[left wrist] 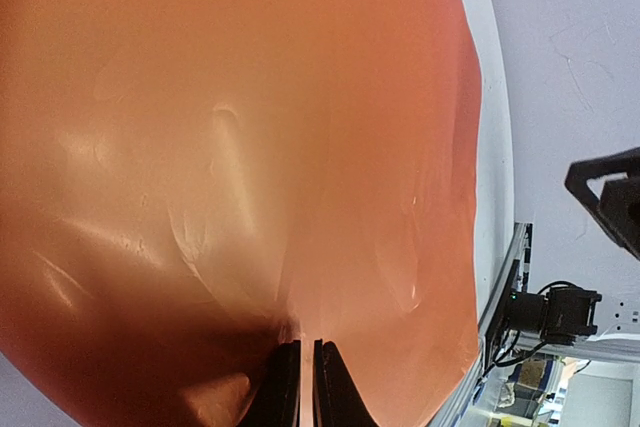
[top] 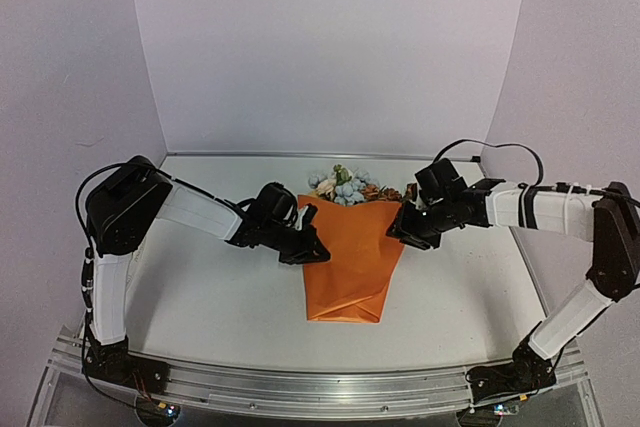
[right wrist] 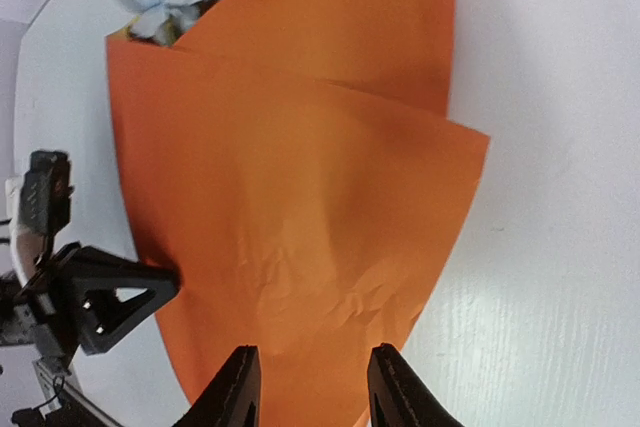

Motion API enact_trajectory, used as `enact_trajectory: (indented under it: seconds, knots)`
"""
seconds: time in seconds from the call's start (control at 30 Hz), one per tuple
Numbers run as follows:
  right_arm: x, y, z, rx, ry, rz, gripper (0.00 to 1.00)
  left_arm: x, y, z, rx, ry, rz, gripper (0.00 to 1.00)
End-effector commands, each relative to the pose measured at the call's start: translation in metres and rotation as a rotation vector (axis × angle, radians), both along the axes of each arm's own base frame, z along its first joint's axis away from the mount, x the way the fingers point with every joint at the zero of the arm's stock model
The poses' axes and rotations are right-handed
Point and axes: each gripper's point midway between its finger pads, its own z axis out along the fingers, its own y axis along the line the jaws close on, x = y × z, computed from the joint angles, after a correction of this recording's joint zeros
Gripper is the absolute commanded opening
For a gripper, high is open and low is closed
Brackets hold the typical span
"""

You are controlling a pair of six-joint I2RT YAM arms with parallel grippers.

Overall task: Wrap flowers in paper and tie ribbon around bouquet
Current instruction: Press the fold line on the folded bouquet.

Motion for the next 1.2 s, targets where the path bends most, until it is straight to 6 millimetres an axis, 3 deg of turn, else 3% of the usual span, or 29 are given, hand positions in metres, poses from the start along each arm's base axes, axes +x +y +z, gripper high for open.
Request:
enact_trajectory:
  seconds: [0.0, 0.1, 0.23, 0.63, 0.87, 0.97, 1.17]
  knots:
    - [-0.034, 0.046, 0.009, 0.101, 0.06, 0.136, 0.33, 0.011, -0.014, 0.021, -0.064, -0.043, -0.011, 0.08]
    - [-0.053, 0.069, -0.004, 0.142, 0.11, 0.19, 0.29, 0.01, -0.013, 0.021, -0.06, -0.044, -0.016, 0.08]
    - [-0.07, 0.078, -0.026, 0.159, 0.161, 0.205, 0.25, 0.01, -0.013, 0.022, -0.054, -0.049, -0.023, 0.08]
    - [-0.094, 0.059, -0.08, 0.093, 0.227, 0.179, 0.14, -0.002, -0.008, 0.026, -0.047, -0.062, -0.082, 0.09]
    - [-0.093, 0.05, -0.097, 0.023, 0.235, 0.17, 0.13, -0.041, 0.01, 0.042, -0.067, -0.043, -0.204, 0.1]
    - [-0.094, 0.045, -0.104, -0.004, 0.244, 0.159, 0.12, -0.065, 0.021, 0.04, -0.081, 0.0, -0.249, 0.1]
    - [-0.096, 0.038, -0.111, -0.041, 0.249, 0.158, 0.12, -0.102, 0.019, 0.03, -0.105, 0.081, -0.336, 0.09]
